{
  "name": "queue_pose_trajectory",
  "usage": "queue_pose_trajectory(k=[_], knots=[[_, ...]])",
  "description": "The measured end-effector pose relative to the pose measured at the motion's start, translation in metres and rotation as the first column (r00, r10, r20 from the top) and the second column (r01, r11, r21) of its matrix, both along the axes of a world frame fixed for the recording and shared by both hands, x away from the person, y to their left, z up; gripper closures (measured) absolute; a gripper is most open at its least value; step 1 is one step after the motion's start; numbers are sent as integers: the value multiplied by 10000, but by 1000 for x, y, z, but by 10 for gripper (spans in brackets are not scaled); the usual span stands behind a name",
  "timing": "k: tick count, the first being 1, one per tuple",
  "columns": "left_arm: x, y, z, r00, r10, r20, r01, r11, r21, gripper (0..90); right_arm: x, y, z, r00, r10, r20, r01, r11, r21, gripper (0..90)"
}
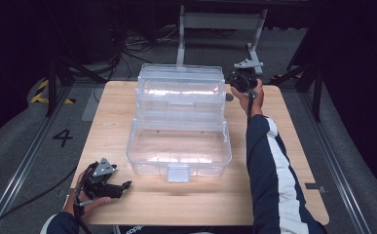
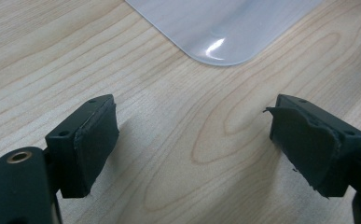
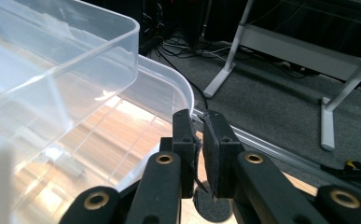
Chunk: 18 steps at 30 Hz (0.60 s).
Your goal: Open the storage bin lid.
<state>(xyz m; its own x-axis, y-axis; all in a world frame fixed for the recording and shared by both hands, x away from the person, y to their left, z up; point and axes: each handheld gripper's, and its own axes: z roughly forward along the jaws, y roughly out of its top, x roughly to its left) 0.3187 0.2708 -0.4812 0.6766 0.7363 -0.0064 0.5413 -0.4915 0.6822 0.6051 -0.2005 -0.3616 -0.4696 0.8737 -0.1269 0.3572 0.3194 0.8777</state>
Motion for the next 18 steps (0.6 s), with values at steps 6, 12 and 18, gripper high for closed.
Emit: queue_pose_trajectory(k=[6,12,18], knots=[[0,0,0,10000,-4,42,4,10000,34,157,-16,-9,4,9996,238,140,-237,9997,-97,840],[0,0,0,10000,60,-39,-61,10000,-4,156,-32,-15,9,9982,524,282,-518,9984,-235,840],[-1,0,0,9999,134,-26,-134,9999,32,157,-51,-23,16,9954,816,508,-777,9942,-748,839]])
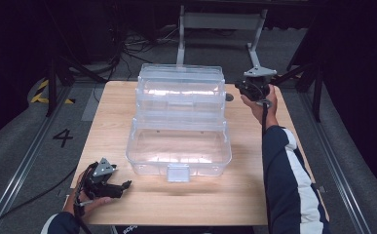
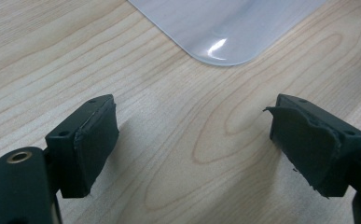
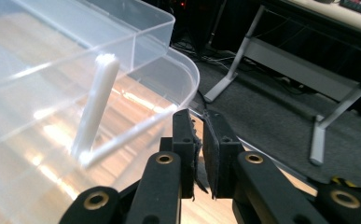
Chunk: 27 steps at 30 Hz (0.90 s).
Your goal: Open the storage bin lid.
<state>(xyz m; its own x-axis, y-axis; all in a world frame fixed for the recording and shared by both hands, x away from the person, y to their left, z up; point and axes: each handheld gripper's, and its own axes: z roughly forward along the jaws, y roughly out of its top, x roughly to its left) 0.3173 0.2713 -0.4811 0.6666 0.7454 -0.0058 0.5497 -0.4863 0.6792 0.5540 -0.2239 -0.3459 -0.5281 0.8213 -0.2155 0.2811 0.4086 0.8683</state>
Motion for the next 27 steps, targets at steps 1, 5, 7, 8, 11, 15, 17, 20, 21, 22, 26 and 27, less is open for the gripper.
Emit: queue_pose_trajectory(k=[1,5,7,8,11,15,17,20,21,22,26,27], knots=[[0,0,-1,10000,53,19,-53,10000,-77,157,-5,-2,1,10000,51,58,-50,10000,-77,839],[-1,1,-1,10000,92,25,-92,9999,-40,157,-14,-7,1,9998,180,98,-177,9993,-327,839],[-1,3,0,9998,84,176,-86,9999,115,157,-20,-13,2,9996,269,92,-266,9993,-263,839],[-2,2,0,9998,177,67,-177,9998,-6,157,-23,-15,2,9996,293,8,-292,9994,-197,839],[-2,3,0,9997,185,151,-187,9998,81,157,-34,-21,1,9989,470,89,-467,9985,-293,839],[-1,3,0,9995,266,148,-266,9996,11,157,-48,-29,0,9978,648,110,-643,9973,-367,837],[-1,3,0,9995,289,154,-289,9996,12,156,-54,-33,0,9974,706,112,-701,9967,-405,835],[-1,3,0,9995,287,135,-288,9996,15,154,-66,-43,-2,9969,766,164,-760,9964,-369,833],[-1,3,0,9995,300,128,-300,9995,23,152,-69,-45,-3,9968,790,117,-785,9962,-363,833],[-1,3,0,9995,317,94,-317,9995,14,151,-72,-48,-4,9968,790,122,-785,9962,-365,833],[0,3,0,9994,314,111,-314,9995,9,148,-84,-56,-8,9963,855,86,-850,9956,-400,833],[-1,3,-1,9995,311,81,-310,9995,-20,147,-87,-58,-10,9962,869,71,-865,9953,-446,833]])
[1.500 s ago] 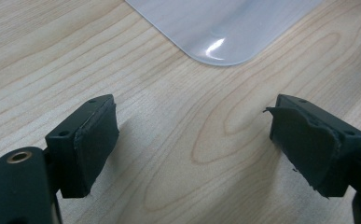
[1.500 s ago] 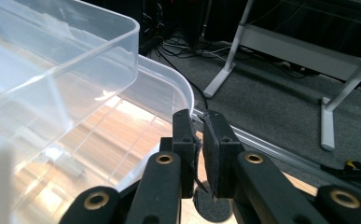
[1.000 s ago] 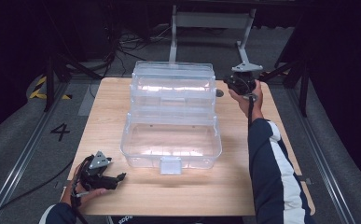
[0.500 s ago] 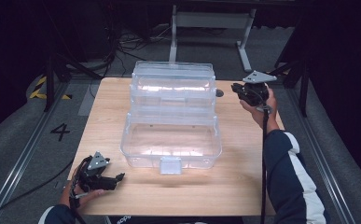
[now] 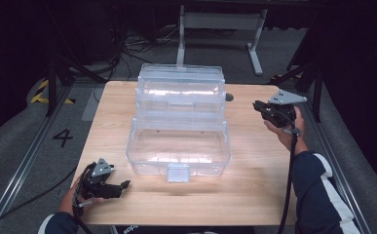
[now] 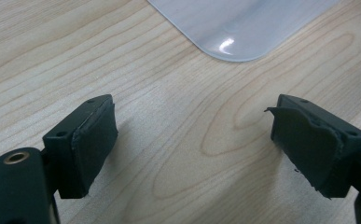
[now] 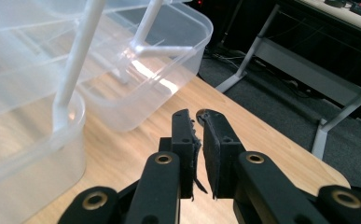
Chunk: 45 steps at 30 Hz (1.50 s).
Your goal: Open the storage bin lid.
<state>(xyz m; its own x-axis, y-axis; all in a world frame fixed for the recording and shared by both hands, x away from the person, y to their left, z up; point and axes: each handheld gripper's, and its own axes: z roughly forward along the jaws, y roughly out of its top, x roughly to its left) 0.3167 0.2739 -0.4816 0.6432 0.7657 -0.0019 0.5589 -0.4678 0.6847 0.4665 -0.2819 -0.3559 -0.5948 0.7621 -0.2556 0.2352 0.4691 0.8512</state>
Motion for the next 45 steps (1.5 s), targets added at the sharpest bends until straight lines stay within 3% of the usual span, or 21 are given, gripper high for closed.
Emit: queue_pose_trajectory(k=[11,20,45], knots=[[0,-2,0,9996,254,-95,-254,9997,4,133,-34,-15,-12,9996,293,-13,-294,9989,-375,830],[1,-3,0,9988,484,-98,-483,9988,98,96,-56,-24,-24,9983,551,-183,-558,9977,-378,825],[1,-4,0,9985,536,-118,-535,9985,84,92,-101,-40,-70,9854,1088,-1314,-1127,9934,-225,812]])
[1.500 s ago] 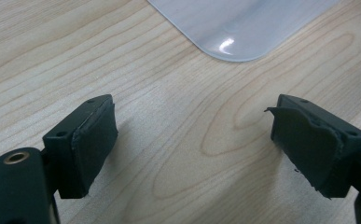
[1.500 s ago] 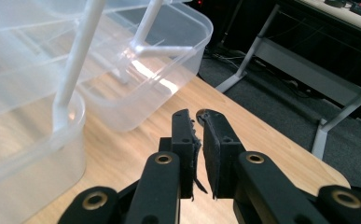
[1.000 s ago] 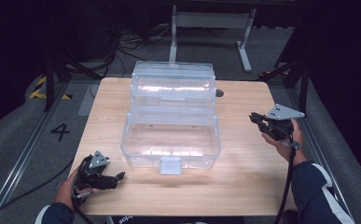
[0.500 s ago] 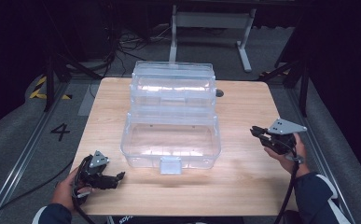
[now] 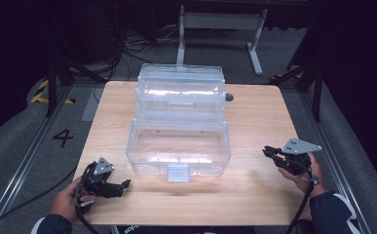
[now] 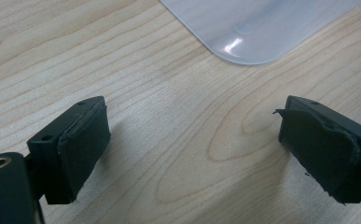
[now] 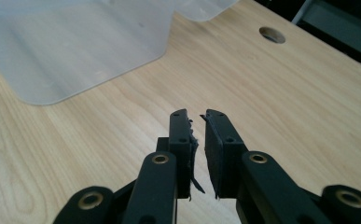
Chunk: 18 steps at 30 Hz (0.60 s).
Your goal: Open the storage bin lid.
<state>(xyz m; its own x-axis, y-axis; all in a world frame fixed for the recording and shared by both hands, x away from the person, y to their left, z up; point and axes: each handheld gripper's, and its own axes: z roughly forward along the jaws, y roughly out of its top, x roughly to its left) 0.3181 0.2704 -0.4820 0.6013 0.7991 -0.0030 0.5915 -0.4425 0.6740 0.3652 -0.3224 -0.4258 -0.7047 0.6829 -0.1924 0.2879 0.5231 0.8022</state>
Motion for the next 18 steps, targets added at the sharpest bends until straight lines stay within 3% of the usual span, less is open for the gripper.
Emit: queue_pose_trajectory(k=[11,18], knots=[[0,0,0,10000,-1,2,1,10000,4,92,-11,-8,-15,9994,57,-336,-53,9999,133,762],[0,0,0,10000,3,2,-3,10000,-4,92,-17,-14,-21,9982,77,-594,-57,9994,337,653]])
